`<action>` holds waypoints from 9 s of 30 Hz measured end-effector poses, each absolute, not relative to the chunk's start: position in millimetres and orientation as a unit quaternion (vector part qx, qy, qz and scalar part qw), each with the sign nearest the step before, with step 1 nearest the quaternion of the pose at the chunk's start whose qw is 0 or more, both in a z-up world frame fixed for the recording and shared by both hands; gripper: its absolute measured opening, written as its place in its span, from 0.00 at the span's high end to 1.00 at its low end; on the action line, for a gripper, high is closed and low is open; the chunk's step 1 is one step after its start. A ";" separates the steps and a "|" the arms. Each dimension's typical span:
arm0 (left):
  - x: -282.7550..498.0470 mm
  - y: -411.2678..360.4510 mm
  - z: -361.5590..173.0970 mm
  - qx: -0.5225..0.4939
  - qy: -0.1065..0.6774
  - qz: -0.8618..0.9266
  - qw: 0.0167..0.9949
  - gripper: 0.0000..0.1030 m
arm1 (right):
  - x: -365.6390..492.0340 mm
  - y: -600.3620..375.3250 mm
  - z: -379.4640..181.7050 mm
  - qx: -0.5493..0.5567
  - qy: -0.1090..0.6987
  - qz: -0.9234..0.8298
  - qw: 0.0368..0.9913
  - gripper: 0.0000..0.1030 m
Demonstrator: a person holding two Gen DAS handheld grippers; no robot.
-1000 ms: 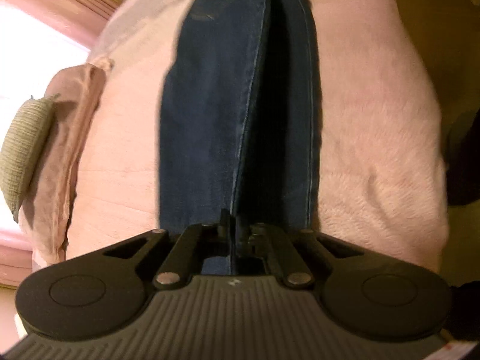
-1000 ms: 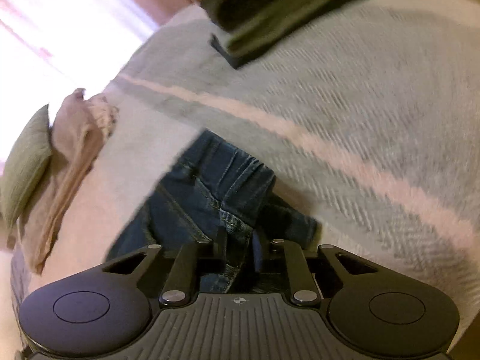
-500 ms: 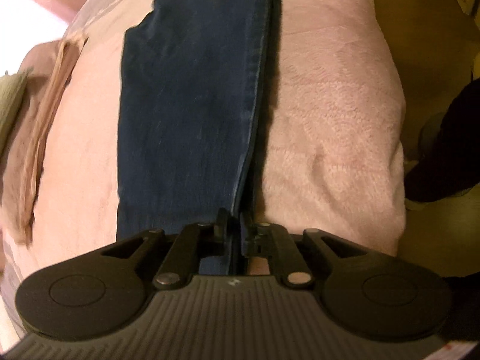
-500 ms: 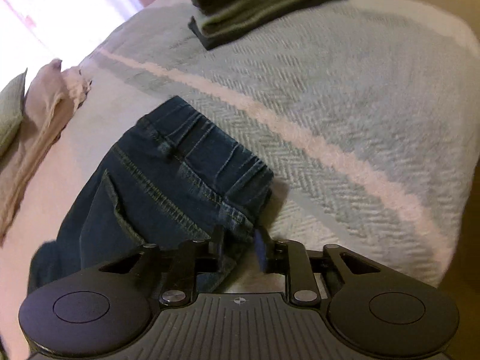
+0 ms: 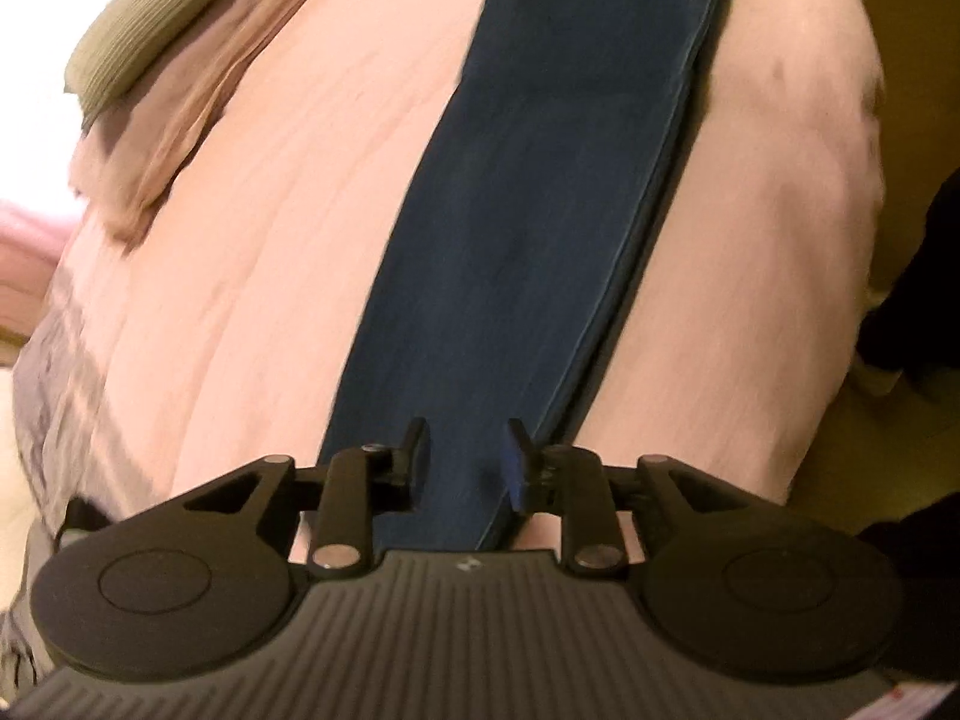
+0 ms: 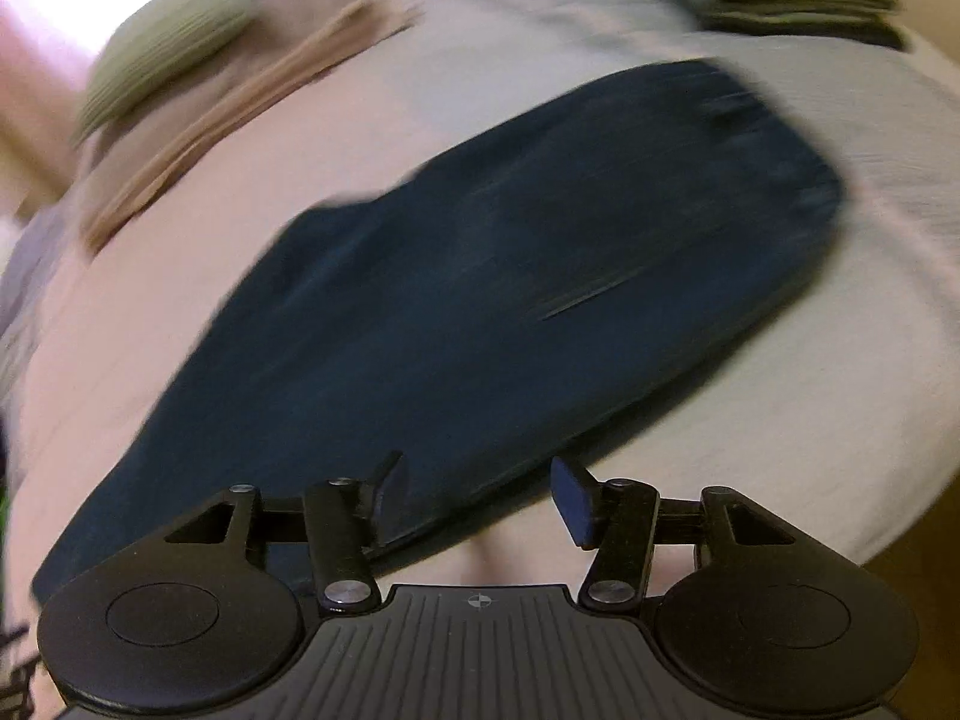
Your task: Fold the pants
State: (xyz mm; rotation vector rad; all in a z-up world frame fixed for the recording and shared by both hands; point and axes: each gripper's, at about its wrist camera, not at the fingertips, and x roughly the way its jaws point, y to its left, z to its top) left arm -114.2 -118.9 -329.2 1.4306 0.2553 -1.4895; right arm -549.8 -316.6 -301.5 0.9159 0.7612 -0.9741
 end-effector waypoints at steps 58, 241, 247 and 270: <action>-307.8 -557.8 -341.4 0.375 0.401 -0.747 0.376 0.90 | -654.4 -558.7 -355.2 0.350 0.366 -0.516 0.691 0.49; -292.7 -536.6 -299.0 0.539 0.030 -0.841 0.042 0.78 | -590.8 -252.7 -305.1 0.485 0.100 -0.580 0.647 0.87; -239.7 -474.3 -348.9 0.550 0.030 -0.835 0.009 0.76 | -517.3 -220.9 -344.9 0.483 0.123 -0.527 0.688 0.58; -86.1 -327.6 -388.9 0.453 -0.375 -0.808 -0.047 0.44 | -295.1 -74.5 -380.7 0.000 0.532 -0.428 0.731 0.42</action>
